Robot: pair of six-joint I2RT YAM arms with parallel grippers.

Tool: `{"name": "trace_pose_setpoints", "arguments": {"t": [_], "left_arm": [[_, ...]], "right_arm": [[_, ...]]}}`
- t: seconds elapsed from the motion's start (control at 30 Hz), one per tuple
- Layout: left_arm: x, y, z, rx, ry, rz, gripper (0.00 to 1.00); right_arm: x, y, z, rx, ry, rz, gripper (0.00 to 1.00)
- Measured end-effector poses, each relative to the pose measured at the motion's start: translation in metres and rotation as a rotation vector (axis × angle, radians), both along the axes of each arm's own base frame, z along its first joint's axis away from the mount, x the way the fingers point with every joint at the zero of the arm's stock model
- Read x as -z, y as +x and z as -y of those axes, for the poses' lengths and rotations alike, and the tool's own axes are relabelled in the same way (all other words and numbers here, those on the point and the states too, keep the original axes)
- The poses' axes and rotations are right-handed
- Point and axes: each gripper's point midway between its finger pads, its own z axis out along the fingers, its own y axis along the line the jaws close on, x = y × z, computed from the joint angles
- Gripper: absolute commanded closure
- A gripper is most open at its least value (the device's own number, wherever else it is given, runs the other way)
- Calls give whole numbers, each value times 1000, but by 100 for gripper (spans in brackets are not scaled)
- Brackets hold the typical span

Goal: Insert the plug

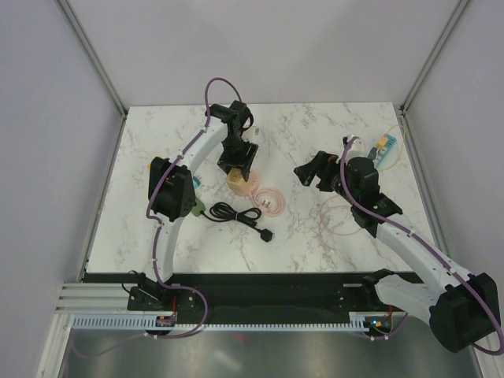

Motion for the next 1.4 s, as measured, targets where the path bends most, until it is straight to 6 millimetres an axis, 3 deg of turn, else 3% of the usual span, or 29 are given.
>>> {"name": "trace_pose_setpoints", "arguments": {"t": [0.9,1.4], "left_arm": [[-4,-2,-1,27,18,7,98],[-1,-2,0,29,22,1,98]], "right_arm": [[3,2,-2,3,7,-18,2],[-5,-1,0,6,17,1,2]]}}
